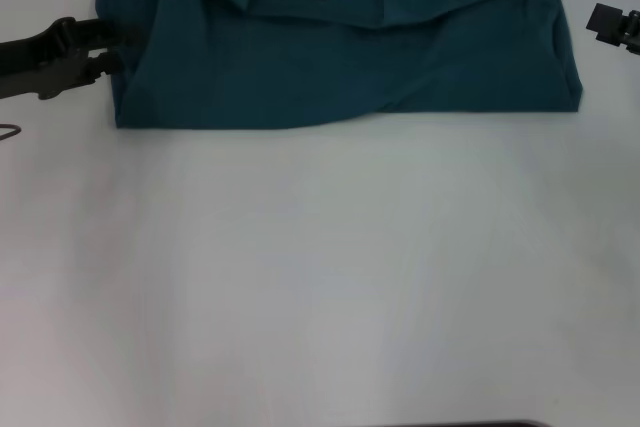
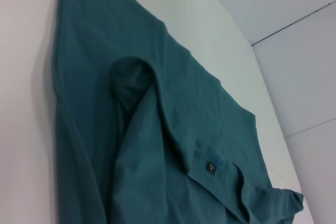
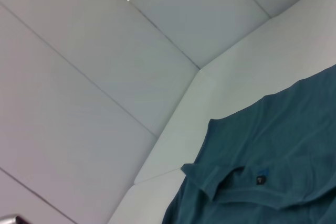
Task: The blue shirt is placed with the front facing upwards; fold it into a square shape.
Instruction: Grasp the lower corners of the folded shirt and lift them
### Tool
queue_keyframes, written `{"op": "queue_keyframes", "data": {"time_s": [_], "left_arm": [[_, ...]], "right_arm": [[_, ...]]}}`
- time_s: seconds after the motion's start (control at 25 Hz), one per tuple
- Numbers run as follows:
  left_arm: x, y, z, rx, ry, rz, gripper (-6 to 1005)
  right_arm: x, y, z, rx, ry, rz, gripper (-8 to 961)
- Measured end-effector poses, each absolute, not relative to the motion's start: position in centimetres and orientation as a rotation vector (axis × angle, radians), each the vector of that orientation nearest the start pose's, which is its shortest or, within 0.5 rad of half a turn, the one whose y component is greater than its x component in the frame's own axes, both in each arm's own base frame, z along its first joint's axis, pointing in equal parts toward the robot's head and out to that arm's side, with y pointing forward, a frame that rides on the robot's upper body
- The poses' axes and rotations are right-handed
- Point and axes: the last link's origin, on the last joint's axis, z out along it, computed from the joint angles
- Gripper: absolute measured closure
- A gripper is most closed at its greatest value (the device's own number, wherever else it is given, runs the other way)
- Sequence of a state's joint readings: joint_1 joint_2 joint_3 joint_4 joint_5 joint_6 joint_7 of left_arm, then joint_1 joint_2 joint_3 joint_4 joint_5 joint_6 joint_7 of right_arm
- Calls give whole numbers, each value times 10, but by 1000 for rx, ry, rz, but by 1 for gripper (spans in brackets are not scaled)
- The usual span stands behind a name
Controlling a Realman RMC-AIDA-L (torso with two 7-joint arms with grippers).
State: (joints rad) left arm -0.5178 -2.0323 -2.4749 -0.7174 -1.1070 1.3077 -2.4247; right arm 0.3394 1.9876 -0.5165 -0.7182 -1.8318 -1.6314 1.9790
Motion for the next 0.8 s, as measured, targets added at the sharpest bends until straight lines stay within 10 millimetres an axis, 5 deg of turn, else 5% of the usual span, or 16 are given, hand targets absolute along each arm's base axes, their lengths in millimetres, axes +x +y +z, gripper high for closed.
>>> {"op": "queue_keyframes", "data": {"time_s": [0.8], "left_arm": [[-296,367,34,-2046,-1798,-693,266]], "right_arm": [[326,297,87,-2155,1442,1047,187]]}}
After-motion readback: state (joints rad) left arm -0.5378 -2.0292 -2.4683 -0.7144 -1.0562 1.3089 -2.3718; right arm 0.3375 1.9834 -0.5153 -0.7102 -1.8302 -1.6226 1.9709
